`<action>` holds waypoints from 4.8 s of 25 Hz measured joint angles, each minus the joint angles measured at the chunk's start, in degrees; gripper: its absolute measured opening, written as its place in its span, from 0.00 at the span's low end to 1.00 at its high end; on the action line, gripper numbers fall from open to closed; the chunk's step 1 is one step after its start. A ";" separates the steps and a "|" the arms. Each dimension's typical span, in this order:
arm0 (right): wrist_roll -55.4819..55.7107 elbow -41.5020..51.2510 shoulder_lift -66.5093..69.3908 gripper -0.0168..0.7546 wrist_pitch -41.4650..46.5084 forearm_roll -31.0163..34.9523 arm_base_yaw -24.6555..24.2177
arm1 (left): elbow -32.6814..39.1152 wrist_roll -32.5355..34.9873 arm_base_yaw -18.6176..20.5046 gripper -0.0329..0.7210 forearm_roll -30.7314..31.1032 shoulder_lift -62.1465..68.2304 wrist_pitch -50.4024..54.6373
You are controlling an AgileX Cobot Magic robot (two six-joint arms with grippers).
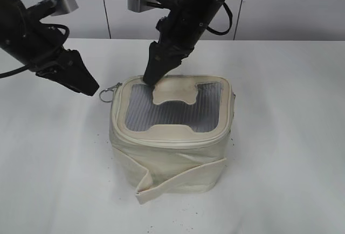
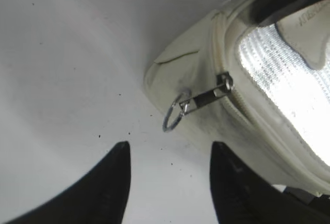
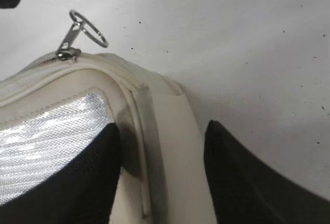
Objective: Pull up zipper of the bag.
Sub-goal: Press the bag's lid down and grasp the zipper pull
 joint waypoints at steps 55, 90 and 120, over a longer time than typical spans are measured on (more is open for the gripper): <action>0.37 0.04 -0.25 0.07 0.86 0.77 0.21 | -0.25 11.73 -15.94 0.32 23.46 -0.35 -14.21; 5.35 0.04 -0.63 0.07 0.86 -1.00 0.22 | 5.28 -17.98 -24.46 0.05 14.25 -6.07 4.46; 17.32 0.30 -8.47 0.65 0.43 -10.95 -3.19 | 5.81 -36.12 -38.13 0.60 30.24 -13.07 -8.02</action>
